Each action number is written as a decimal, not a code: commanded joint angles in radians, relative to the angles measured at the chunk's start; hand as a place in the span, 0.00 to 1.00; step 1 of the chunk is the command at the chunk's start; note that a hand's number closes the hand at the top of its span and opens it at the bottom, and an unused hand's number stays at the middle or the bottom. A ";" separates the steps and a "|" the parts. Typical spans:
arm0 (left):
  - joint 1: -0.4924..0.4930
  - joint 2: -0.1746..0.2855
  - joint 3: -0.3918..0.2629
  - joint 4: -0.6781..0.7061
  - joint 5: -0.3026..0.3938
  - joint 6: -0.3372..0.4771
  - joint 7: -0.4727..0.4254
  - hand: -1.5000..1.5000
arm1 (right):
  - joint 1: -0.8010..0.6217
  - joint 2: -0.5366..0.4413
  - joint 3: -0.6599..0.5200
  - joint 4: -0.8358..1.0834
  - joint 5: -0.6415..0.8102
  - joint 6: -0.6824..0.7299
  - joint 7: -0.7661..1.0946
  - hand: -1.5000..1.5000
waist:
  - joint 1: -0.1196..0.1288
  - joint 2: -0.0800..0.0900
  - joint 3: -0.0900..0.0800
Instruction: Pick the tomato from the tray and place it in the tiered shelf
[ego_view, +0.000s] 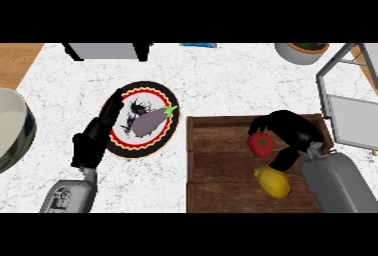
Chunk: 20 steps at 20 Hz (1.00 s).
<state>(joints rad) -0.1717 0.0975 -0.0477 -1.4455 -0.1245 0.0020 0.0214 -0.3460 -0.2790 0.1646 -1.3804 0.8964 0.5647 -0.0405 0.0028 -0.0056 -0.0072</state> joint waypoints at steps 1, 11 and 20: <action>-0.083 -0.041 -0.009 0.022 -0.023 0.037 0.067 0.50 | 0.055 -0.007 0.066 -0.016 0.063 -0.055 -0.059 1.00 | -0.005 0.006 0.007; 0.042 0.013 0.037 -0.021 0.003 0.004 0.003 0.50 | 0.241 0.124 -0.167 -0.136 0.104 -0.222 0.363 1.00 | -0.057 -0.008 0.005; 0.019 -0.014 0.007 -0.016 -0.024 0.015 0.008 0.50 | 0.402 0.277 -0.055 -0.551 0.026 -0.354 0.557 1.00 | -0.018 0.001 0.007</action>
<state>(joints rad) -0.1467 0.0967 -0.0322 -1.4681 -0.1341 0.0019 0.0275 0.0127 -0.0387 0.0787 -1.7920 0.9856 0.2659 0.4345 -0.0176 -0.0091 -0.0048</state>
